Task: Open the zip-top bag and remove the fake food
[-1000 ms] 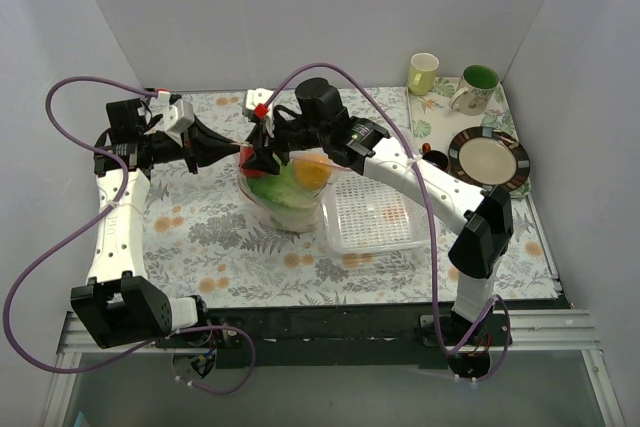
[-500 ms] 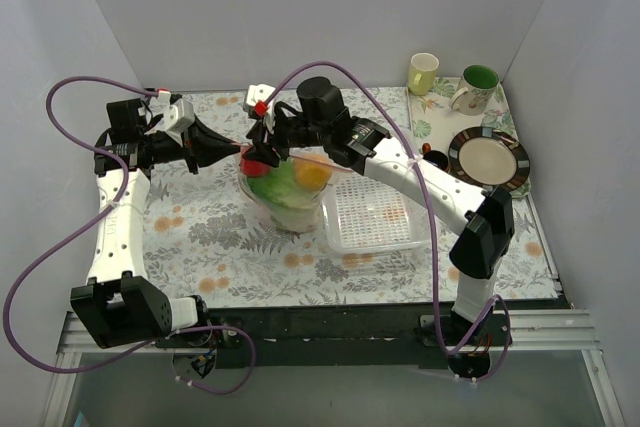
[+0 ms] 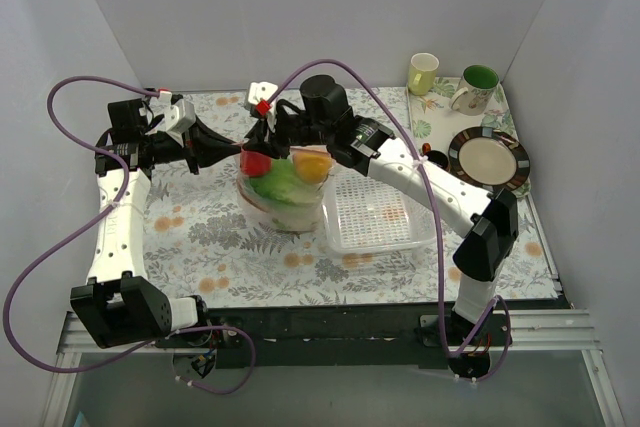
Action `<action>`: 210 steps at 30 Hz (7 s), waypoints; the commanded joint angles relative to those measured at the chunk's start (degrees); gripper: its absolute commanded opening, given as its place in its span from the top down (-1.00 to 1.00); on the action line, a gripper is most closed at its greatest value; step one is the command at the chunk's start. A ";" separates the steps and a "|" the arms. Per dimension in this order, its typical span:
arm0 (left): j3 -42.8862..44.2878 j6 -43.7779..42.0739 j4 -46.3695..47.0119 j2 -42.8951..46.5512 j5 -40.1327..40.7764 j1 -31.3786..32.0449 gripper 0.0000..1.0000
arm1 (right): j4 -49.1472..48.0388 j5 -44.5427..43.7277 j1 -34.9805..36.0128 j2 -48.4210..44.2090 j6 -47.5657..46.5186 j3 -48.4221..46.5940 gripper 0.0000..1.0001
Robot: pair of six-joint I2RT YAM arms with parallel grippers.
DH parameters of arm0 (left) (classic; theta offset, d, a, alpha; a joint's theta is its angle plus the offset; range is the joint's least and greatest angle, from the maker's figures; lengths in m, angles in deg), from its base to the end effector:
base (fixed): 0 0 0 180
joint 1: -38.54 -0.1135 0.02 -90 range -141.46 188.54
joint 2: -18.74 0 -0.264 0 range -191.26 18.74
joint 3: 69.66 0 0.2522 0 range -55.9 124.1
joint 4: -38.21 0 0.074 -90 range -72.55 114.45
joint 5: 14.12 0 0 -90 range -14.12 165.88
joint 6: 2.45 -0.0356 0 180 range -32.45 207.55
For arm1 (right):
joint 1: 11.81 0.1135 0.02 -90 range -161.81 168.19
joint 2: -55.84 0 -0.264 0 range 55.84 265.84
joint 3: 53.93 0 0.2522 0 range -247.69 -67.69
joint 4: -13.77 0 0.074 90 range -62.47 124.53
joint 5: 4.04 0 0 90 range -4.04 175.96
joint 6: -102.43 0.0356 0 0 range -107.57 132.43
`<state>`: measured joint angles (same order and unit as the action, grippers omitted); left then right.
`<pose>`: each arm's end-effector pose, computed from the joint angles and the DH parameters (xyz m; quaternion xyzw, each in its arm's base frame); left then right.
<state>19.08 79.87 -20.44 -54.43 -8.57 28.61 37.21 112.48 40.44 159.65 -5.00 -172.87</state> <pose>0.2455 0.0070 0.3810 0.2542 0.6844 -0.5641 0.3857 0.2514 0.3507 0.4204 -0.5438 0.5186 0.3560 0.5555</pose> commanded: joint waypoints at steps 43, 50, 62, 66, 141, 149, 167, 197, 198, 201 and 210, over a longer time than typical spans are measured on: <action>-0.53 21.13 26.69 -0.23 -4.59 -7.38 1.00 | -8.88 -7.54 -14.10 -36.66 2.66 44.02 0.49; -1.60 23.65 35.18 -2.23 -3.10 -7.21 1.00 | -9.14 -7.28 -14.10 -30.97 5.21 37.27 -0.50; 4.66 60.16 76.88 -11.30 3.86 -7.82 1.00 | -13.19 -5.69 -12.79 -27.60 8.03 33.46 -0.47; -3.25 54.38 73.29 -3.68 0.87 -7.82 1.00 | -13.89 -6.04 -12.61 -28.40 8.46 35.49 -0.47; -0.98 -16.31 -26.13 -28.00 23.89 -17.14 -0.39 | 37.28 -51.89 21.05 -63.48 50.71 63.18 -0.97; 0.96 -13.15 -24.90 -28.78 22.13 -17.14 -0.36 | 41.47 -54.82 21.05 -44.95 62.85 64.06 -0.97; 3.24 -12.28 -22.62 -28.96 32.23 -19.07 -0.71 | 16.96 -58.87 17.36 -43.43 51.79 69.50 -0.97; -5.03 -12.53 -19.45 -31.42 37.86 -20.39 0.77 | 6.68 -55.09 16.13 -45.01 52.68 75.66 -0.40; -4.58 -12.79 -19.80 -31.60 37.34 -20.30 0.82 | 6.50 -54.48 16.13 -45.27 51.98 75.48 -0.36; -2.66 -13.32 -22.43 -32.48 36.46 -20.39 0.96 | 7.11 -53.07 16.57 -46.85 50.84 73.46 -0.20; 3.76 -12.62 -27.35 -31.16 33.21 -20.30 1.00 | 15.45 -55.00 17.18 -48.10 46.53 53.47 0.00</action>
<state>18.18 67.85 -44.61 -87.63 29.00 8.32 48.88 60.29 57.44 110.58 43.80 -106.82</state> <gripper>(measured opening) 0.010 0.714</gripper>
